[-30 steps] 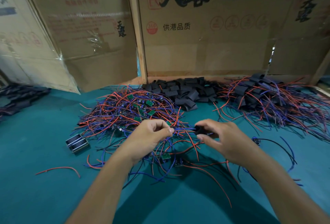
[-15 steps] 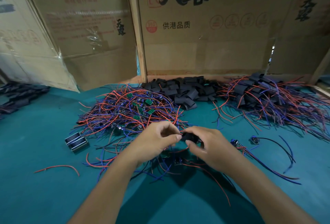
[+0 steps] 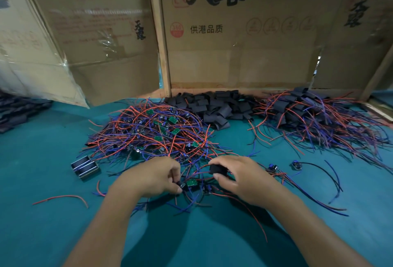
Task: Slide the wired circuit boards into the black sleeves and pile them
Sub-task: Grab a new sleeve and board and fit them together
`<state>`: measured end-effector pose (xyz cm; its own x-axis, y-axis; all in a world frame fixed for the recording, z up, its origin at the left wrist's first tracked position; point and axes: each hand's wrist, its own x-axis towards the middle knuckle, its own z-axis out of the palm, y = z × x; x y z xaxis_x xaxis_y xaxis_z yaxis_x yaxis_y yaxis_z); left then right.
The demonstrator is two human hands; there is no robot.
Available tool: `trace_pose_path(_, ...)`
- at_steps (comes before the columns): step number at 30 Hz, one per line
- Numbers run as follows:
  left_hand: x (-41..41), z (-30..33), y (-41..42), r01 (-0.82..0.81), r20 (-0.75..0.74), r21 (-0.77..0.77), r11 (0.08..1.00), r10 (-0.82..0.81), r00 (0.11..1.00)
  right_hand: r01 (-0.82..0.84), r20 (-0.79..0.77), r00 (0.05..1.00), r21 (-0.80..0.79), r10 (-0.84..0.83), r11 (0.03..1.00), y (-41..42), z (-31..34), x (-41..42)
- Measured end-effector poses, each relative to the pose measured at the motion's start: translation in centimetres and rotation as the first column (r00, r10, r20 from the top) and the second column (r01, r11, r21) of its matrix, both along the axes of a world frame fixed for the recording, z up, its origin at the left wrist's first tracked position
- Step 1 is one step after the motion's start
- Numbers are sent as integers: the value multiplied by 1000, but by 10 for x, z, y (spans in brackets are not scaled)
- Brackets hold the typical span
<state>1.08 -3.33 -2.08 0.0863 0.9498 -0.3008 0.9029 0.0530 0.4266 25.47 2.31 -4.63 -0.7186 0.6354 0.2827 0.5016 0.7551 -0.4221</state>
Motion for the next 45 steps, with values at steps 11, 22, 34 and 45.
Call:
trace_pose_path(11, 10, 11, -2, 37, 121, 330, 943, -81, 989, 16, 45, 999, 63, -19, 998, 0, 7, 4)
trace_pose_path(22, 30, 12, 1, -24, 323, 508, 861, -165, 932, 11, -22, 1000, 43, -10, 999, -2, 13, 3)
trace_pose_path(34, 29, 11, 1, -46, 427, 483, 874, -190, 884, 20, -110, 994, 36, -16, 999, -5, 15, 1)
trace_pose_path(45, 35, 12, 1, -107, 511, 502, 858, -195, 837, 3, -143, 990, 46, 4, 999, -8, 22, 3)
